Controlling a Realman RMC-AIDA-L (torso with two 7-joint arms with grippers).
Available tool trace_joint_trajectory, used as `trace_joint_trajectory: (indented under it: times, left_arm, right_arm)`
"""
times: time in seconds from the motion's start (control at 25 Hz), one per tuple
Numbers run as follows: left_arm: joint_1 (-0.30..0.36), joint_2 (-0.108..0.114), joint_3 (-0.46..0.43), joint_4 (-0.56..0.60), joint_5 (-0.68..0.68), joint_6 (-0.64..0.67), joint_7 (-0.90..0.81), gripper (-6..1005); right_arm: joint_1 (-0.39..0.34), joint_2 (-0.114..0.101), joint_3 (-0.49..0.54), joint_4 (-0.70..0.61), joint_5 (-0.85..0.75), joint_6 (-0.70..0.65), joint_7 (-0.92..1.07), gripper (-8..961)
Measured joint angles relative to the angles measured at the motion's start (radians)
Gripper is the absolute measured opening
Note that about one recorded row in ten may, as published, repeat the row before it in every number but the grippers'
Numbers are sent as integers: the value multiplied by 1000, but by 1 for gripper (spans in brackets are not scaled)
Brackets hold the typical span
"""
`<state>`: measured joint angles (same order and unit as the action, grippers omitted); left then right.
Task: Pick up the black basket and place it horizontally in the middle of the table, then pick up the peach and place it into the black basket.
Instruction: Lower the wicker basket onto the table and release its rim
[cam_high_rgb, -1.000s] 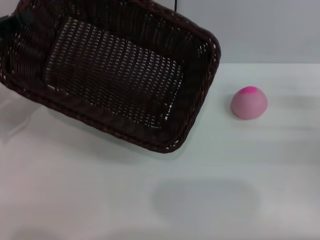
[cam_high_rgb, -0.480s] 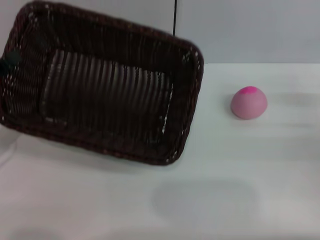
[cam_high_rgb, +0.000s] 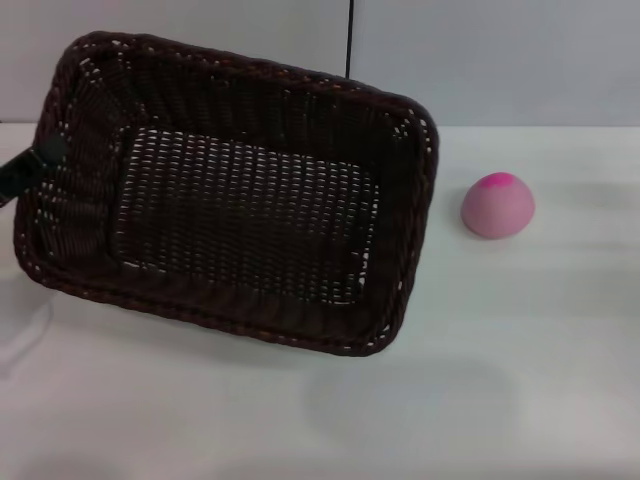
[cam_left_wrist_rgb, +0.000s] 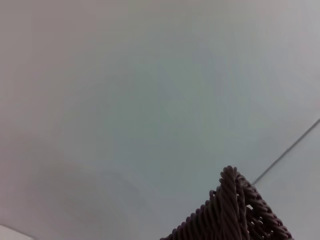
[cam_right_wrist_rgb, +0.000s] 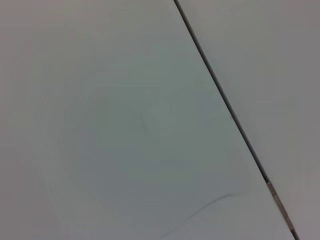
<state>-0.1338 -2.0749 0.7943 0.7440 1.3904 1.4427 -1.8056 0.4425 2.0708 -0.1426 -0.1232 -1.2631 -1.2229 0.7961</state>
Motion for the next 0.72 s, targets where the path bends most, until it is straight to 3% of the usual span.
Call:
trace_joint_trajectory:
  times: [0.72]
  left_arm:
    - [-22, -2, 201, -139, -232, -29, 187, 225]
  right_arm:
    - [-5, 1, 0, 0, 1, 15, -3, 736]
